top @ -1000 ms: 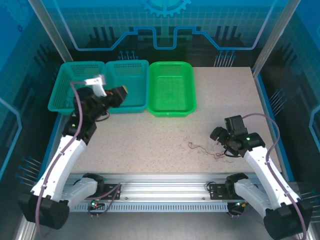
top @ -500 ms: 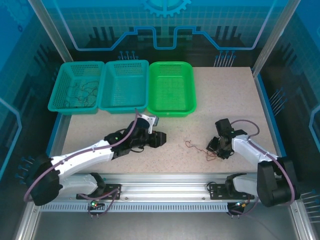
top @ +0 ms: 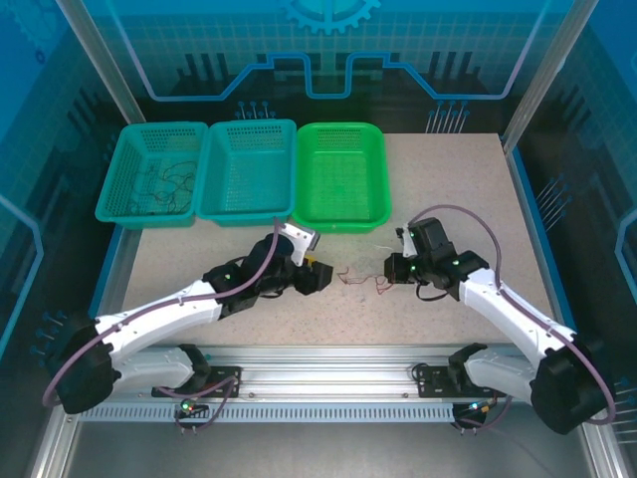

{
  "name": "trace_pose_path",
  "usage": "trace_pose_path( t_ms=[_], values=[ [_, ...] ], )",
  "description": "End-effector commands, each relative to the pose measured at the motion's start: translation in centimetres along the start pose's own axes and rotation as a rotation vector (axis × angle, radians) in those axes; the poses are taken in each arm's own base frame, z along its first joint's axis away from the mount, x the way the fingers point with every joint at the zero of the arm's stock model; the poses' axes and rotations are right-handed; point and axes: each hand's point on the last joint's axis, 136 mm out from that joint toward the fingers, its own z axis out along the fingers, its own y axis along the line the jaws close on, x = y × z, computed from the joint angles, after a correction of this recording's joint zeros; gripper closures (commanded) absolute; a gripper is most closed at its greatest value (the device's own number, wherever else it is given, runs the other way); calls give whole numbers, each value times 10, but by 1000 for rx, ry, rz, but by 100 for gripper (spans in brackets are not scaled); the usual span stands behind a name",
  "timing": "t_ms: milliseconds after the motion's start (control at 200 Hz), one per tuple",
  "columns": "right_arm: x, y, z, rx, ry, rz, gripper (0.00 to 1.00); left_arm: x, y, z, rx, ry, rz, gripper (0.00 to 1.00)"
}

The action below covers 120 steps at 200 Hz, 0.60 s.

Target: Untangle the cables

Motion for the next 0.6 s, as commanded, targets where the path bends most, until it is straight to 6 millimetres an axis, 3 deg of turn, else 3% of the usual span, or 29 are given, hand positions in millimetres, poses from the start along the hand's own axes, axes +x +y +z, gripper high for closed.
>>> trace_pose_path(
  t_ms=[0,215,360,530,595],
  values=[
    [-8,29,-16,-78,-29,-202,100,-17,-23,-19,100,1,303,43],
    [-12,67,-33,-138,-47,-435,100,-23,-55,-29,283,-60,613,40],
    [-4,100,-41,-219,-3,-568,100,-44,-59,-19,267,-115,657,39],
    [12,123,-33,-289,66,-631,100,-69,-58,-9,215,-233,670,41],
    [15,127,-30,-291,74,-637,100,-74,-59,-11,213,-261,676,51]
  ],
)
